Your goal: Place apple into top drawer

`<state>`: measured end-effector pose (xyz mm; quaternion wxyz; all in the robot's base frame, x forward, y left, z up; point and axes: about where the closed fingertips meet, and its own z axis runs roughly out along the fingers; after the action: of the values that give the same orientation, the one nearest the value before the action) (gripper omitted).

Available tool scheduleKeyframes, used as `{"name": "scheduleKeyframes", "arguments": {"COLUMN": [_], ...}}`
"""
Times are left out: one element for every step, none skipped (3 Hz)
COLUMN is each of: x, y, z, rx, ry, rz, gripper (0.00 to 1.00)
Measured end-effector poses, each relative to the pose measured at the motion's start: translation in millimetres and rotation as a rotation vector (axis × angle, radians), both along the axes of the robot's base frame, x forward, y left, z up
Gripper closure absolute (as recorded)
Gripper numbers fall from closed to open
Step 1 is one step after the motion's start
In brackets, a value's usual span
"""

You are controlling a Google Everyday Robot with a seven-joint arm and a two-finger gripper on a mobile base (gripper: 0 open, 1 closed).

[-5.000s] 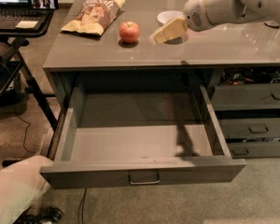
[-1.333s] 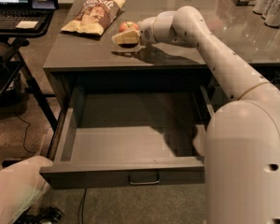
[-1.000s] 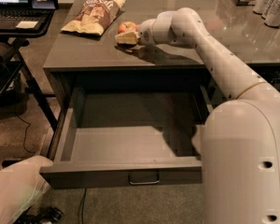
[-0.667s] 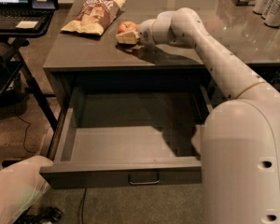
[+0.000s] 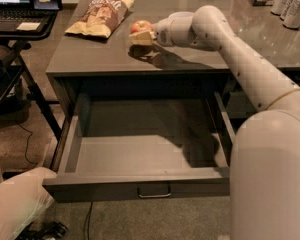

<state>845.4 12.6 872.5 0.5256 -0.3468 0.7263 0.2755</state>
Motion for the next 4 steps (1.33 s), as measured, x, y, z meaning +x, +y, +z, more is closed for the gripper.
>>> {"name": "scheduleKeyframes", "arguments": {"x": [-29.1,-64.0,-100.5,-136.6], "y": [-10.8,-20.3,-30.6,-33.0], "z": [16.8,29.2,42.8,44.5], "rx": [-0.009,-0.062,-0.119,-0.225], "ry": [0.035,0.1,0.163,0.256], "rz": [0.04,0.075,0.09,0.149], "gripper": [1.0,1.0,1.0,1.0]}}
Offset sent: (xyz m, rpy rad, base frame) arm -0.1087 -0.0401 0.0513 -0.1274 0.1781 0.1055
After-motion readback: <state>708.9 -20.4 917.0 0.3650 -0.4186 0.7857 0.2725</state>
